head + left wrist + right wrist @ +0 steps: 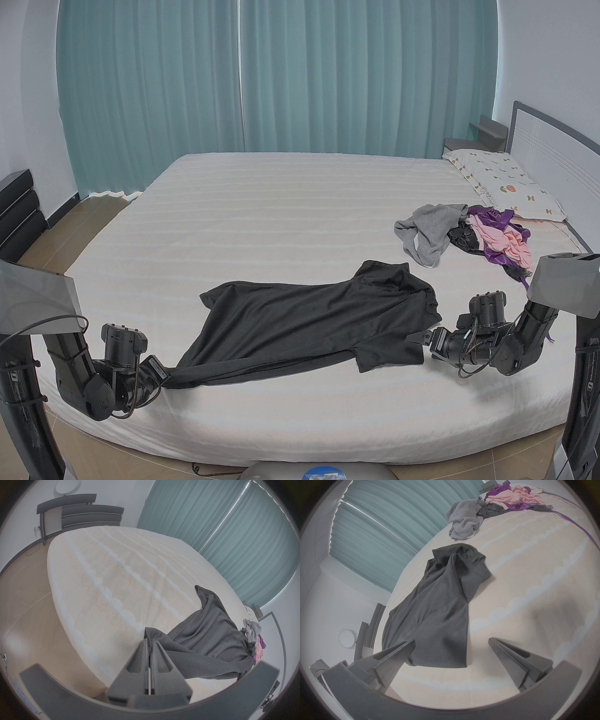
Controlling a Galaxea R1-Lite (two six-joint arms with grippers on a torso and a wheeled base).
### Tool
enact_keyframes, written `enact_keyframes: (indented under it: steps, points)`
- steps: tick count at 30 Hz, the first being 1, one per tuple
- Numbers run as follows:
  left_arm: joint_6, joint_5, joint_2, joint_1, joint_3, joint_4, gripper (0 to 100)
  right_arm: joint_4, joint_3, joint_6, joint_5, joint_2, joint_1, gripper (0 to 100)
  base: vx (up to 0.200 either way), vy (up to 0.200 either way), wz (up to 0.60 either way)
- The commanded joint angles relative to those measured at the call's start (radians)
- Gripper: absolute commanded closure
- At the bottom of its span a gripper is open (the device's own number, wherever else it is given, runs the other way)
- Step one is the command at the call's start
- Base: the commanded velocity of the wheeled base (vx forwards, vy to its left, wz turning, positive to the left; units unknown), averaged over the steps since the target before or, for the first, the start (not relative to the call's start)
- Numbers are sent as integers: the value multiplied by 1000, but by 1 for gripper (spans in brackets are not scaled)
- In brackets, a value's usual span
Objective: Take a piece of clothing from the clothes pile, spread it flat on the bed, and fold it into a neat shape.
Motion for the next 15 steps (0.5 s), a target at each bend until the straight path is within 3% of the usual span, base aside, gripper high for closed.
enact_keyframes:
  steps: [1, 7, 8, 15]
  points:
    - [1, 1, -2, 0, 1, 0, 100, 1, -3, 2, 1, 10, 32, 0, 0, 0, 0]
    - [1, 1, 1, 0, 1, 0, 100, 10, -63, 3, -5, 53, 57, 0, 0, 0, 0]
    - [1, 1, 1, 0, 1, 0, 100, 10, -63, 3, -5, 53, 57, 100, 0, 0, 0]
    - [1, 1, 3, 0, 6, 2, 100, 13, -17, -3, -11, -2, 45, 100, 0, 0, 0]
